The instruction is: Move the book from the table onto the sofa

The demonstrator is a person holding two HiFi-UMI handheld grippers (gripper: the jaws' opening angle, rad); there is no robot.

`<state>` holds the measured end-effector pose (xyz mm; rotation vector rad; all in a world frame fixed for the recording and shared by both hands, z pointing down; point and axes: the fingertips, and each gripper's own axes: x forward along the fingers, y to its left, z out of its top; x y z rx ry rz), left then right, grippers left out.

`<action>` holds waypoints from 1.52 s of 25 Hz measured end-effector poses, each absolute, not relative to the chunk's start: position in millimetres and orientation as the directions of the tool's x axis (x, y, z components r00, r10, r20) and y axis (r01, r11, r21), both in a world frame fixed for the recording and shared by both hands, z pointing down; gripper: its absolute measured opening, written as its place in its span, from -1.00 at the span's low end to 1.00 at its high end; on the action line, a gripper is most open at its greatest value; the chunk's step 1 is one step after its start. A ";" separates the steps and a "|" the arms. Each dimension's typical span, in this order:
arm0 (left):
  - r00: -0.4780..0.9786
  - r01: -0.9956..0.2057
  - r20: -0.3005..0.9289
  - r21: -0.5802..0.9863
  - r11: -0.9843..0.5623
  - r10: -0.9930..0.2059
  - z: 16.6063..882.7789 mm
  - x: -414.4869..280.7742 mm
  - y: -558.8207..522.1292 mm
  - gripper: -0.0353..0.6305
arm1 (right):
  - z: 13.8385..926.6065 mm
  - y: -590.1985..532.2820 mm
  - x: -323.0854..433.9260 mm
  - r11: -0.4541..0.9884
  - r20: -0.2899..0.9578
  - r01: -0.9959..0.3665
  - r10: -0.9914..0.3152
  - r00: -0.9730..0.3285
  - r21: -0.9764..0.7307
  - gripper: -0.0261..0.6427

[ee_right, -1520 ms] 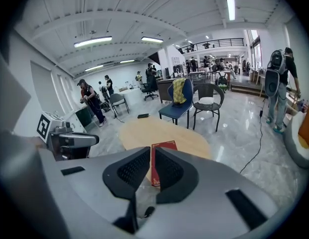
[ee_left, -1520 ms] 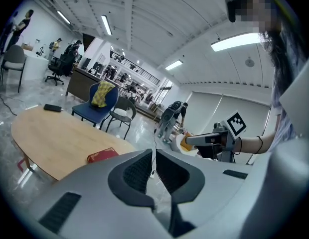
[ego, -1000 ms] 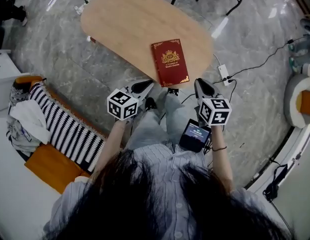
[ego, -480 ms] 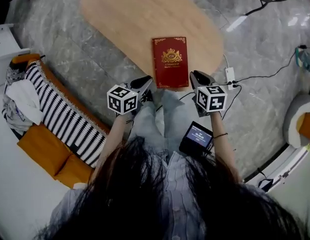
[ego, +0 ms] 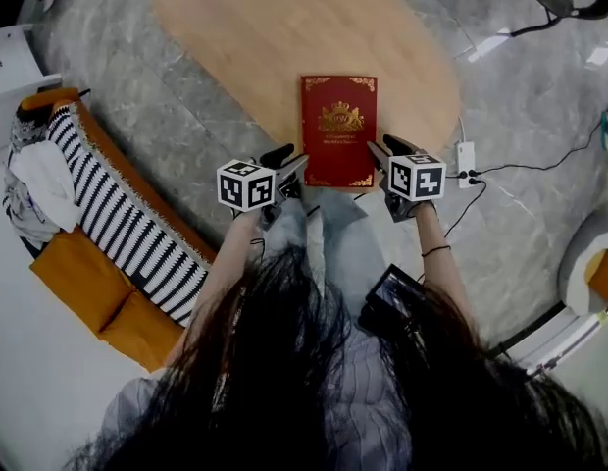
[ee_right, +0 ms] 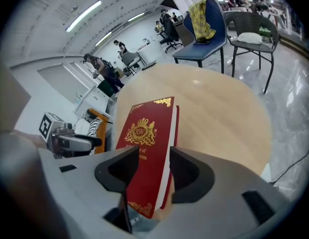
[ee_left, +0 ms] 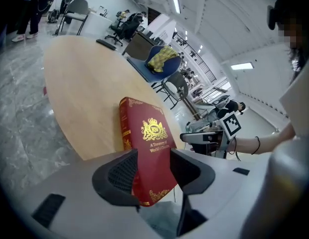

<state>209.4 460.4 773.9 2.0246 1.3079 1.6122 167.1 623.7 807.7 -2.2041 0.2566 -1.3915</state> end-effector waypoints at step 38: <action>0.031 0.272 0.616 0.753 -0.600 0.787 813.6 198.9 459.5 -0.13 | 805.7 587.7 161.1 -0.758 0.749 0.185 -0.519 0.412 -0.626 -0.42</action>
